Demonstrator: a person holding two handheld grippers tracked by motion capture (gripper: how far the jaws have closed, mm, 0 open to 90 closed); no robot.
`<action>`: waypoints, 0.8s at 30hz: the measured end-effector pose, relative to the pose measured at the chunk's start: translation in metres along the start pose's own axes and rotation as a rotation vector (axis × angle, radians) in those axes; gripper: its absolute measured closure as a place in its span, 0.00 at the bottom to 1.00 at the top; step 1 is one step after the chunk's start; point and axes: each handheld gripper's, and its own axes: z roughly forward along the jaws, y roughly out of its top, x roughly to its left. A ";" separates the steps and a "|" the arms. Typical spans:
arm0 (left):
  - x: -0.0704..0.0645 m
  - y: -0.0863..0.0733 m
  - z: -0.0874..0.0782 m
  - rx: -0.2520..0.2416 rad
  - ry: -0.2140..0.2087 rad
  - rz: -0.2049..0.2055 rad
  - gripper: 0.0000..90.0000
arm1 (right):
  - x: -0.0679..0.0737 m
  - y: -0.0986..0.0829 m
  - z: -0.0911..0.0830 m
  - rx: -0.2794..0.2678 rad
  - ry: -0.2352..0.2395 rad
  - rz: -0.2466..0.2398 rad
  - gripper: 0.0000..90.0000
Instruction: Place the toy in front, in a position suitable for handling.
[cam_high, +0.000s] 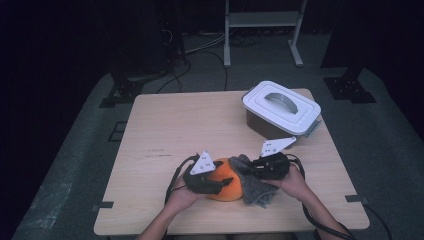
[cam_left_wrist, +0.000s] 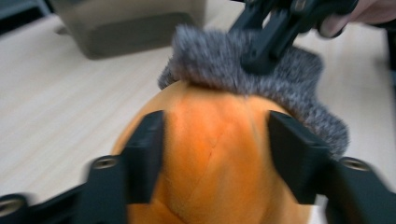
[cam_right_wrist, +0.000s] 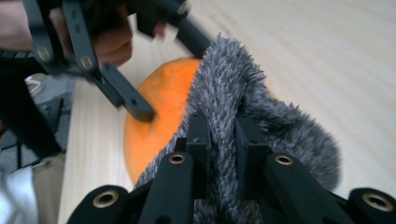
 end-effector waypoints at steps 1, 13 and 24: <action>0.002 0.001 -0.002 -0.005 -0.010 -0.006 0.30 | 0.002 -0.002 0.001 0.006 0.007 -0.003 0.87; 0.008 -0.008 -0.001 0.057 -0.070 0.004 0.39 | 0.010 -0.018 -0.012 0.019 0.016 -0.019 0.87; 0.008 -0.014 -0.010 0.065 -0.097 0.015 0.39 | 0.003 -0.021 -0.023 0.019 -0.027 0.019 0.87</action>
